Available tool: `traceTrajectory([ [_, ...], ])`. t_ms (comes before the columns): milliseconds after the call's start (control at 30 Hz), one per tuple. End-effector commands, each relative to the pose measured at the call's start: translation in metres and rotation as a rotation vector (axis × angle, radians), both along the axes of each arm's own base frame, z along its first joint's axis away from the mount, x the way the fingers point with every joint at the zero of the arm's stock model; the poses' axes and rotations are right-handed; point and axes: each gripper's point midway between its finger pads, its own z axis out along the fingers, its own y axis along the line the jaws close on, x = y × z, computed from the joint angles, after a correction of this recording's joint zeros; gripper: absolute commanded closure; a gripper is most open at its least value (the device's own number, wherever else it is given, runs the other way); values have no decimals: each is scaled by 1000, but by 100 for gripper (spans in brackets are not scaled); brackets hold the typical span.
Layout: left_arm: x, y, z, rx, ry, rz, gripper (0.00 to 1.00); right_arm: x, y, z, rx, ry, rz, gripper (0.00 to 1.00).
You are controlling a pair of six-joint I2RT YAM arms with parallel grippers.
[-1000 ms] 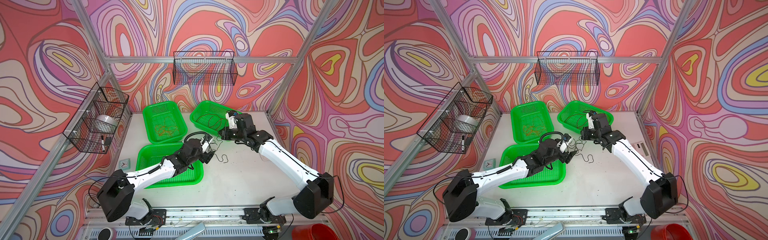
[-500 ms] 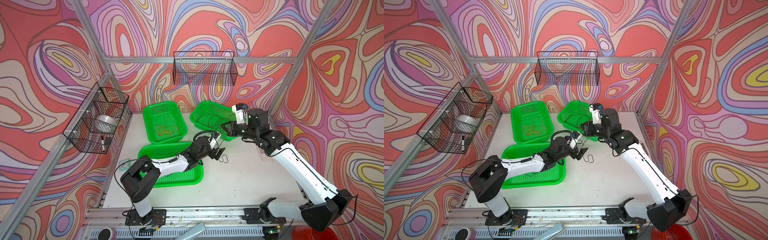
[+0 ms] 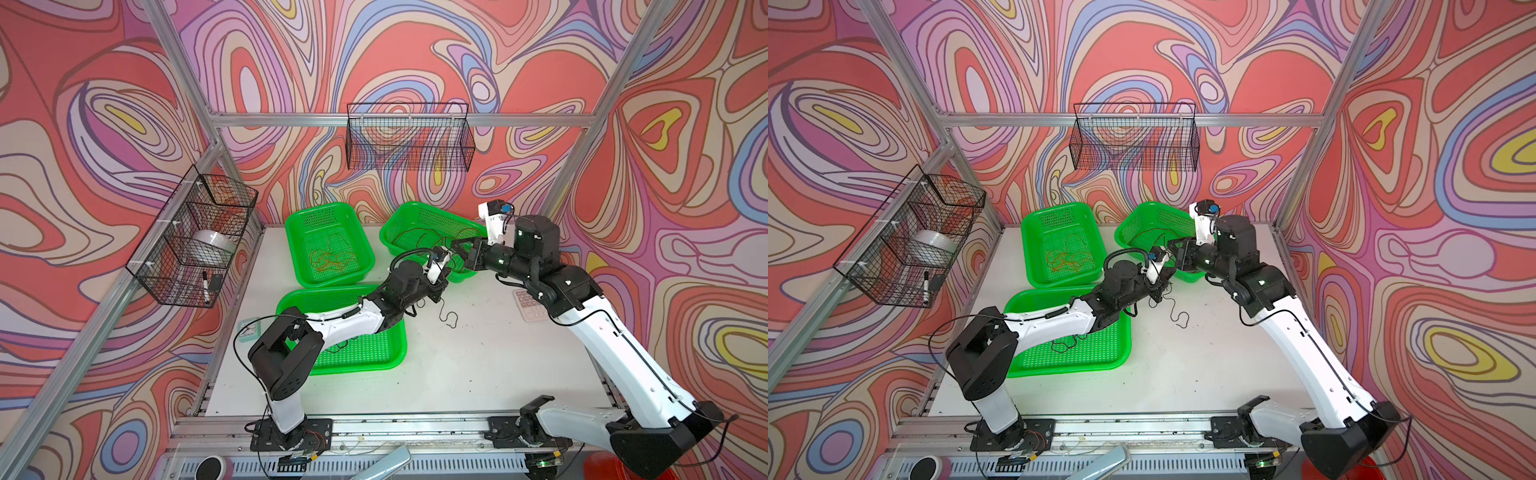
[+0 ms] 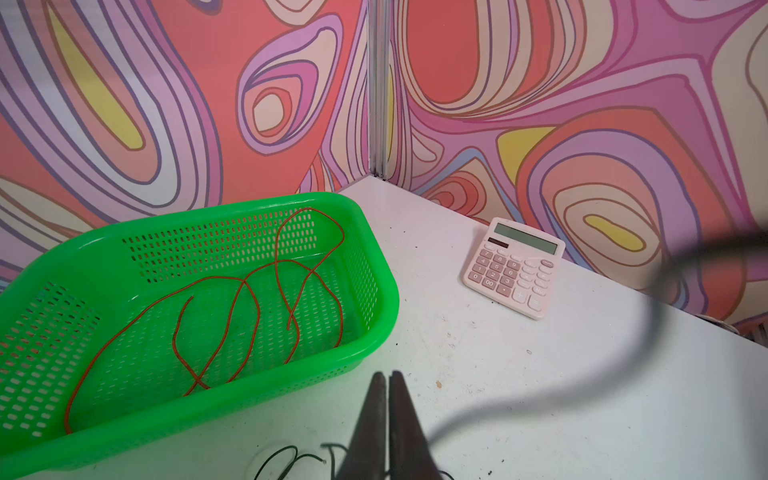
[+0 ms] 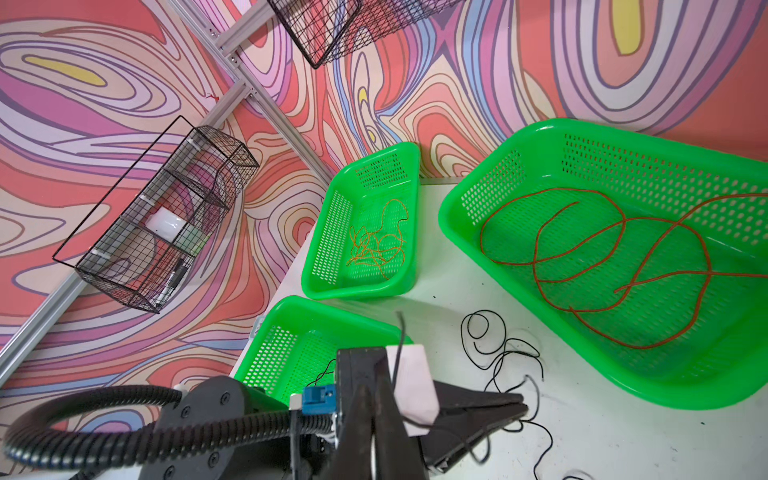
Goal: Untangle the cables
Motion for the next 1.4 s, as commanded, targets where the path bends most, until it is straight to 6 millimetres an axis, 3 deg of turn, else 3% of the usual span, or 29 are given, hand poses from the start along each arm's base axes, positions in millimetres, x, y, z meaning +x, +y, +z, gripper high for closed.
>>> traceTrajectory([
  [0,-12,0,51,-77,-66,-54,100,-3,-18,26,-55,-138,-41,67],
  [100,-20,3,77,-90,-76,-78,100,-5,-37,21,-157,-227,-100,43],
  [233,-27,8,107,-101,-77,-85,100,-8,-50,-20,-268,-255,-128,31],
  [467,-36,23,148,-154,-77,-59,100,-33,-26,-102,-184,-260,44,23],
  [567,-42,26,163,-183,-70,-70,100,-31,-16,-122,-161,-224,88,23],
  [667,-47,34,183,-184,-87,-59,100,-25,-12,-127,-161,-220,94,24],
  [833,-52,69,220,-85,-152,39,100,-14,-12,-134,-209,-200,84,27],
  [933,-54,92,230,-64,-140,92,100,-12,-2,-136,-190,-188,134,32],
  [1067,-61,109,228,-66,-127,125,100,-14,19,-141,-107,-168,236,39],
  [1167,-62,125,214,-44,-107,181,100,-5,20,-154,-116,-132,220,38],
  [1367,-57,180,150,30,-3,358,100,29,-1,-185,-246,-26,50,38],
])
